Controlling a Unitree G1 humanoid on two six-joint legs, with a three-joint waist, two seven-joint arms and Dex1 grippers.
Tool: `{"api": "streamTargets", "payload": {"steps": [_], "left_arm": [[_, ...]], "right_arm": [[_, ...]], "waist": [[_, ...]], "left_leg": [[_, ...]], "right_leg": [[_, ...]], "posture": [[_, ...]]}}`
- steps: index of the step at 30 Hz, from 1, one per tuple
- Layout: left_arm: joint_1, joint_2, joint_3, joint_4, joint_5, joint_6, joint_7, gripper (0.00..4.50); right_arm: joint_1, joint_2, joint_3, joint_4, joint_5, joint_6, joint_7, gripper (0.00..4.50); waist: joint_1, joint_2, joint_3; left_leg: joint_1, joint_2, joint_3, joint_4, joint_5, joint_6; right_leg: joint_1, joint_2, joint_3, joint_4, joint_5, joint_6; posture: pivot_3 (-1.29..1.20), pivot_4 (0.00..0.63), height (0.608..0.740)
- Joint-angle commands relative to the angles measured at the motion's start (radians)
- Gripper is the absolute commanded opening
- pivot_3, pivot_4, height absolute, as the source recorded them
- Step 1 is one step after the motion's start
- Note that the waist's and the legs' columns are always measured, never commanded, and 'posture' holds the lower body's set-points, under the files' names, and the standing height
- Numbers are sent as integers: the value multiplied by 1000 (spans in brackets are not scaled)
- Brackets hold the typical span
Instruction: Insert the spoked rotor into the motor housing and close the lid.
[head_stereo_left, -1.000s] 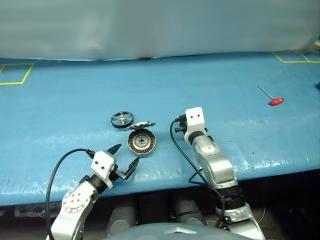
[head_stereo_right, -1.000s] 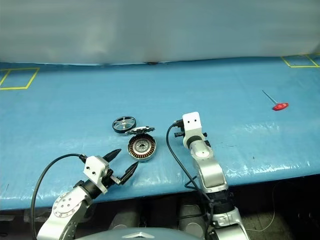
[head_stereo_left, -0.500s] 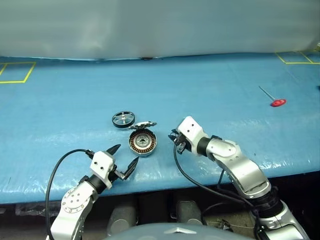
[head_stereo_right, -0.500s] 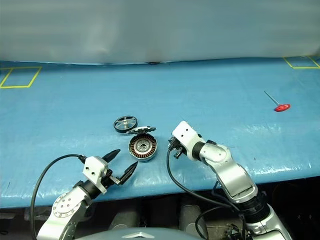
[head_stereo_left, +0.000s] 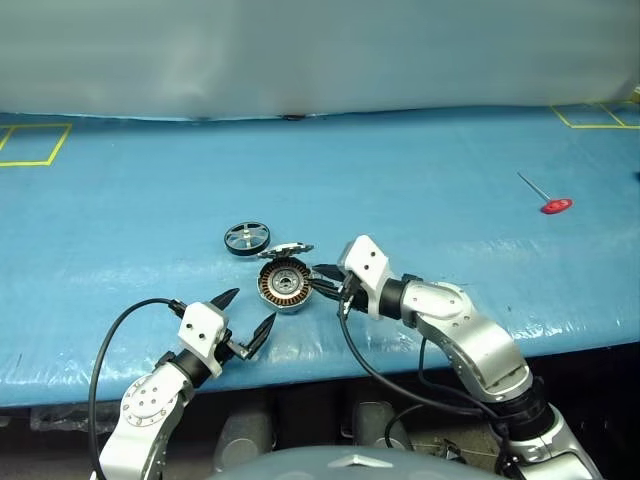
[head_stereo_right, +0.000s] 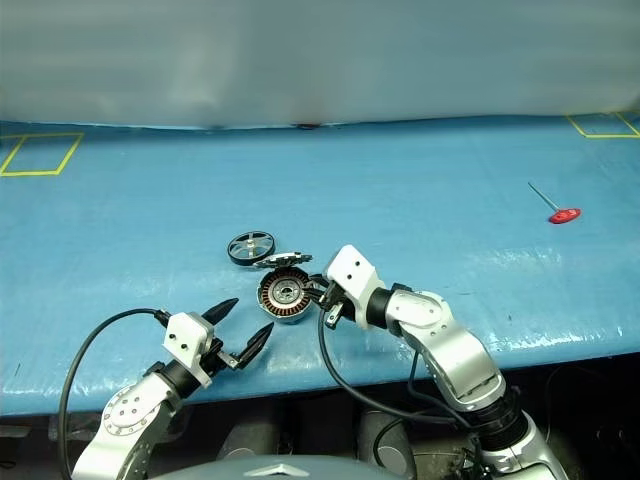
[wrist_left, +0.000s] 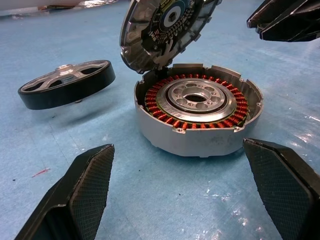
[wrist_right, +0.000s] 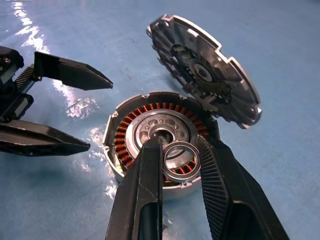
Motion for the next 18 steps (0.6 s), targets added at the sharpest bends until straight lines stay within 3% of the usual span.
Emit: {"api": "streamTargets", "payload": {"steps": [1,18], "left_arm": [[0,1,6,-16,4,-28,-3,4500],[-1,-6,-11,-16,8,-31,2,4500]], "right_arm": [[-18,38,26,33,-38,-69,-32,678],[-30,236,47,254,-77,-160,-88,678]], "waist": [[0,0,0],[0,0,0]], "left_leg": [[0,0,0,0,0,0],[0,0,0,1,0,0]], "right_leg": [[0,0,0,0,0,0],[0,0,0,1,1,0]], "posture": [[0,150,740],[0,150,740]]}}
